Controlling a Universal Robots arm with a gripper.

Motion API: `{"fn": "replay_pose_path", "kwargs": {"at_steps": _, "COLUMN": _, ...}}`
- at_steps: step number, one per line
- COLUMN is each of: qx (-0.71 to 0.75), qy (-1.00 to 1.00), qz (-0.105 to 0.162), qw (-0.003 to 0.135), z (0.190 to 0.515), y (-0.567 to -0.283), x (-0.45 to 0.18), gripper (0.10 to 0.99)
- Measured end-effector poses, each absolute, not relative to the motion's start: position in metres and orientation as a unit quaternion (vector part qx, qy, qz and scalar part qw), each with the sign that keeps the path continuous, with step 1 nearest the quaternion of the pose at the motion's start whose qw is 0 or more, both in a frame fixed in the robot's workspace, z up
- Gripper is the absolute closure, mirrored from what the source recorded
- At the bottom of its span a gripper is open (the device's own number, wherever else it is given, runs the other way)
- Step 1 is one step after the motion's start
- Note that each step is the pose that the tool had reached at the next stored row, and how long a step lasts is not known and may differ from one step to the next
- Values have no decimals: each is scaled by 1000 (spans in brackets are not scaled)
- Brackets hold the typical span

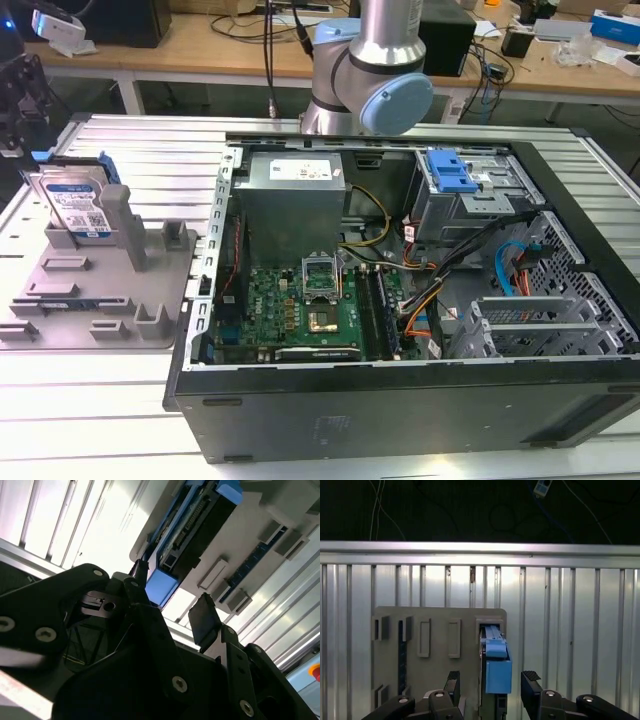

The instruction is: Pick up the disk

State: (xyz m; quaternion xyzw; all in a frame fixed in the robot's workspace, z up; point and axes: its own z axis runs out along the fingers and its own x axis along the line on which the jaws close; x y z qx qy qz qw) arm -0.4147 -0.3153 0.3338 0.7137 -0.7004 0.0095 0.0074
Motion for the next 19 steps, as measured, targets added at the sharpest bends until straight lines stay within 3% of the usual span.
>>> {"fn": "replay_pose_path", "kwargs": {"at_steps": 19, "qx": 711, "qy": -703, "qz": 11, "qw": 9, "z": 319, "y": -310, "x": -417, "gripper": 482}}
